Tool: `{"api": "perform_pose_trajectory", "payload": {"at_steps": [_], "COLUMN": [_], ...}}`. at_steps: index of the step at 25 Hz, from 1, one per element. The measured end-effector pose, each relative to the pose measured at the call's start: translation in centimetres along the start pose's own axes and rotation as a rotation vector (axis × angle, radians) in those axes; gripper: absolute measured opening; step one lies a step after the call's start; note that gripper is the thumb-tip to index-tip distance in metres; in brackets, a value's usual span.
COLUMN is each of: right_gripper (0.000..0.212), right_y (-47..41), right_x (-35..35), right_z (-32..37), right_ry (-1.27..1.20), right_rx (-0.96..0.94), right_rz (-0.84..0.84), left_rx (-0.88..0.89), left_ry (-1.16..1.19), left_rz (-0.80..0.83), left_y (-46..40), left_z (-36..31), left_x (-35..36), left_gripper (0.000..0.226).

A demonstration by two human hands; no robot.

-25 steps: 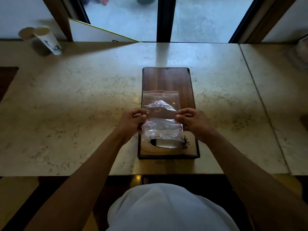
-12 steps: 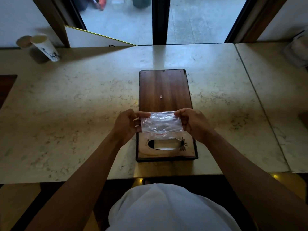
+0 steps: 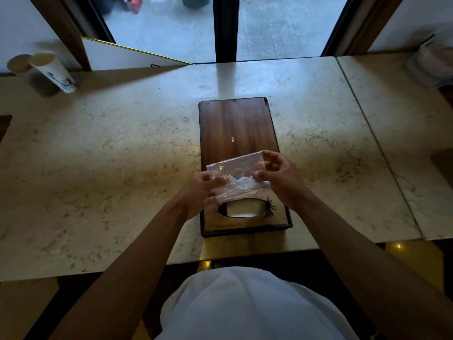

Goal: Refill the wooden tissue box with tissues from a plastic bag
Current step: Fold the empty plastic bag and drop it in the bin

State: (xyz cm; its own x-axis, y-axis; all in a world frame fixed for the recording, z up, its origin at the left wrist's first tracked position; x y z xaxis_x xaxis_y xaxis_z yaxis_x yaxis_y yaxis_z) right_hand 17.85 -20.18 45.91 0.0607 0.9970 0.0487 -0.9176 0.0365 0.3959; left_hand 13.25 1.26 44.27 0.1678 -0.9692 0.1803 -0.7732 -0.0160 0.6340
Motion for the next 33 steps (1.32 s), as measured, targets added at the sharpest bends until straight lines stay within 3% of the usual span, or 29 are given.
{"api": "perform_pose_trajectory", "payload": {"at_steps": [6, 10, 18, 25, 33], "right_gripper": [0.037, 0.011, 0.010, 0.010, 0.007], "right_y": [1.3, 2.6, 4.5, 8.8, 19.4], "right_x": [-0.9, -3.3, -10.8, -23.0, -41.2], "right_z": [-1.8, -3.8, -4.5, -5.8, -12.2], "right_ry": [-0.175, -0.108, -0.174, -0.294, -0.351], "right_rx": [0.148, 0.211, 0.160, 0.131, 0.212], "right_rz": [-0.028, -0.132, -0.311, -0.551, -0.860], "left_rx": [0.069, 0.100, 0.073, 0.088, 0.075], "left_ry": [-0.068, -0.146, -0.307, -0.483, -0.769], "left_rz": [-0.051, -0.024, 0.035, 0.131, 0.433], "left_y": [-0.8, -1.3, -1.7, -1.1, 1.9], "left_z": [0.2, 0.3, 1.0, 3.9, 14.5], "left_x": [0.1, 1.9, 8.5, 22.0, 42.4], "left_gripper": [0.019, 0.019, 0.019, 0.012, 0.012]}}
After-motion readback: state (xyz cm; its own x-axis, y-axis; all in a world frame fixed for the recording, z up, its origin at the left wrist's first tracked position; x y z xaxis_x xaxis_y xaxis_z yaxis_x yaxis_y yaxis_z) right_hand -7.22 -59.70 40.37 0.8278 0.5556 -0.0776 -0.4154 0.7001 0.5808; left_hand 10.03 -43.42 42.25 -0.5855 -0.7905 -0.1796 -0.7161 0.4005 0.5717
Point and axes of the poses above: each hand's wrist, its own y-axis away from the middle knuckle, its own x-axis out of the palm, z = x × y, the point moved 6 cm from there along -y, towards the middle knuckle, and after that the axes turned 12 degrees about -z, right-handed, at the moved point
